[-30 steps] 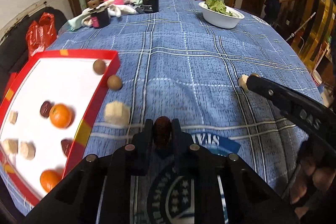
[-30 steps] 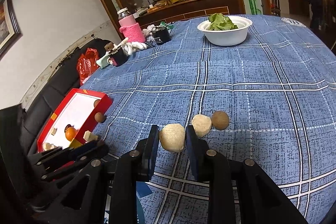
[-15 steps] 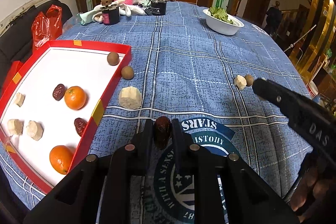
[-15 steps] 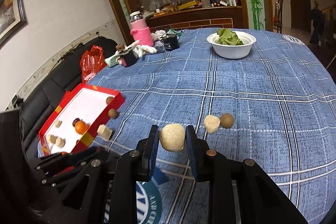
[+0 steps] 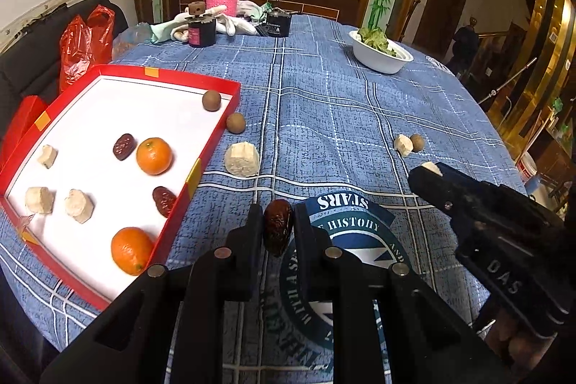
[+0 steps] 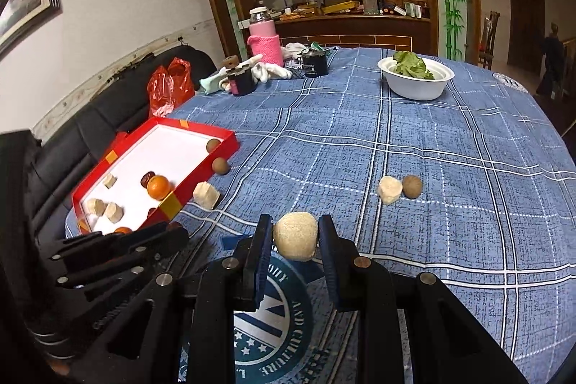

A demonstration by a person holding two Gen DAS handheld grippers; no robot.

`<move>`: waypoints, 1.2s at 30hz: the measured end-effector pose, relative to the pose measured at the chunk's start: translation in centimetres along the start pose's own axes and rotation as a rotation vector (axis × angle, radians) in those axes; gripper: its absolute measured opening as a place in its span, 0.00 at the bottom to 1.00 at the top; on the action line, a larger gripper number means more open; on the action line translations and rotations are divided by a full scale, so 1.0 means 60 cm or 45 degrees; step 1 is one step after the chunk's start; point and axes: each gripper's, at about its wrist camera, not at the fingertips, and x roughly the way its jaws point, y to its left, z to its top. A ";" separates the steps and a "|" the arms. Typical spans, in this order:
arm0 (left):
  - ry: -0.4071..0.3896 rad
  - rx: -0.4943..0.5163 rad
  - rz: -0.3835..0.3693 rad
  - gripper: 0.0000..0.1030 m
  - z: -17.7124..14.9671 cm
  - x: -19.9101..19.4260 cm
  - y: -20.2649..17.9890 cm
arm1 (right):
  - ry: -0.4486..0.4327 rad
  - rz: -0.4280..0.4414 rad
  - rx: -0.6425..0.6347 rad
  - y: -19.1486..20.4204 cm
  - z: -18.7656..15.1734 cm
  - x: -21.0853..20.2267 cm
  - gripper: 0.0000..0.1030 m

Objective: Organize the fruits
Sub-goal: 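Carry the beige ball and the red date over the red box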

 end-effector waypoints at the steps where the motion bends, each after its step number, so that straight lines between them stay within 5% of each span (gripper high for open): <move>1: -0.005 0.000 -0.001 0.14 -0.001 -0.004 0.001 | 0.000 -0.009 -0.007 0.003 -0.001 0.000 0.26; 22: -0.106 -0.046 0.008 0.14 0.003 -0.070 0.030 | -0.019 -0.040 -0.098 0.044 0.001 -0.019 0.26; 36: -0.139 -0.216 0.123 0.14 0.013 -0.078 0.151 | -0.026 0.052 -0.190 0.121 0.031 0.002 0.25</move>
